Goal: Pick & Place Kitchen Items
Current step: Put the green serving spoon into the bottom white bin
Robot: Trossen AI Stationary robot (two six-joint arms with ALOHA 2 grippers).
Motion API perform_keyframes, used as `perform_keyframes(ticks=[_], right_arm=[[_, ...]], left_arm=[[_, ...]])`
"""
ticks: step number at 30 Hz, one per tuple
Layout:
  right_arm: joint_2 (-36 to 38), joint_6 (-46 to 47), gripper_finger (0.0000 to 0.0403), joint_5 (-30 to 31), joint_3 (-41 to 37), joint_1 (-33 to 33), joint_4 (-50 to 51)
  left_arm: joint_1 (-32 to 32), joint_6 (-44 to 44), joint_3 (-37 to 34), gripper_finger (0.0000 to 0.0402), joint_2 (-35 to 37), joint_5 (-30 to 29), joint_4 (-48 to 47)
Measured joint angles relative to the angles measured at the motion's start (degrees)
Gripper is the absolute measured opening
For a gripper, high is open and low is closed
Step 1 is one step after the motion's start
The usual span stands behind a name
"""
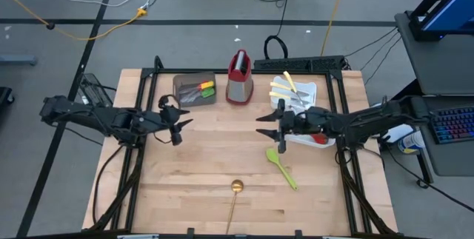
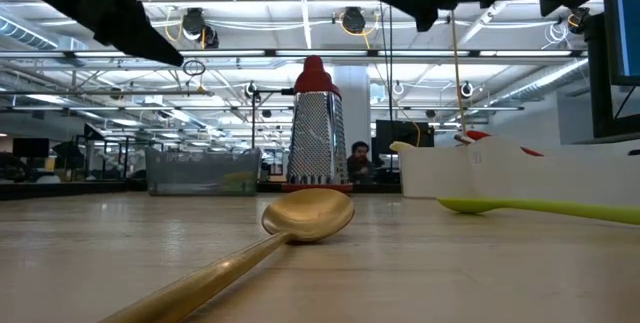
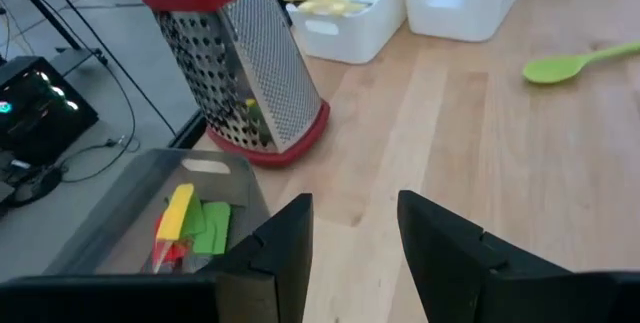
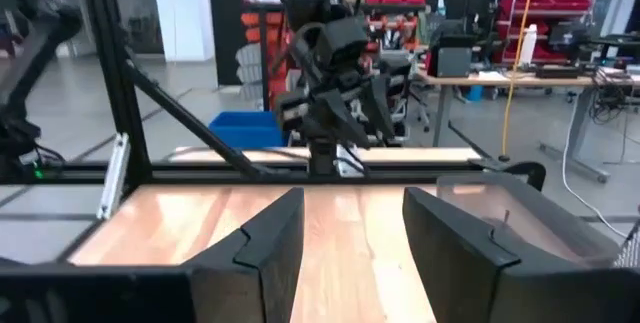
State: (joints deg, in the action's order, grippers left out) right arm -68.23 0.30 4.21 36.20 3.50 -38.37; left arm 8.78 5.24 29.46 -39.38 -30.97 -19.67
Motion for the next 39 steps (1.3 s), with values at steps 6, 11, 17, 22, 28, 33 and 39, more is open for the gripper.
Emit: perform_keyframes(ticks=[6, 11, 17, 22, 28, 33, 39], right_arm=[[-3.0, -3.0, 0.0164, 0.1, 0.1, 0.0, -0.2], [-3.2, -4.4, 0.0164, 0.2, 0.1, 0.0, -0.4], [-3.2, -4.4, 0.0164, 0.2, 0.1, 0.0, -0.4], [-3.2, -4.4, 0.0164, 0.2, 0.1, 0.0, -0.4], [-3.2, -4.4, 0.0164, 0.2, 0.0, 0.0, -0.4], [-3.2, -4.4, 0.0164, 0.2, 0.0, 0.0, -0.4], [-3.2, -4.4, 0.0164, 0.2, 0.0, 0.0, -0.4]], left_arm=[[0.0, -0.9, -0.4, 0.0154, -1.3, 0.0, 0.1], [0.0, -1.0, -0.4, 0.0154, -1.5, 0.0, 0.1], [0.0, -1.0, -0.4, 0.0154, -1.5, 0.0, 0.2], [0.0, -1.0, -0.4, 0.0154, -1.5, 0.0, 0.2], [0.0, -1.0, -0.4, 0.0154, -1.5, 0.0, 0.2], [0.0, -0.9, -0.4, 0.0154, -1.5, 0.0, 0.2], [0.0, -0.9, -0.4, 0.0154, -1.5, 0.0, 0.2]])
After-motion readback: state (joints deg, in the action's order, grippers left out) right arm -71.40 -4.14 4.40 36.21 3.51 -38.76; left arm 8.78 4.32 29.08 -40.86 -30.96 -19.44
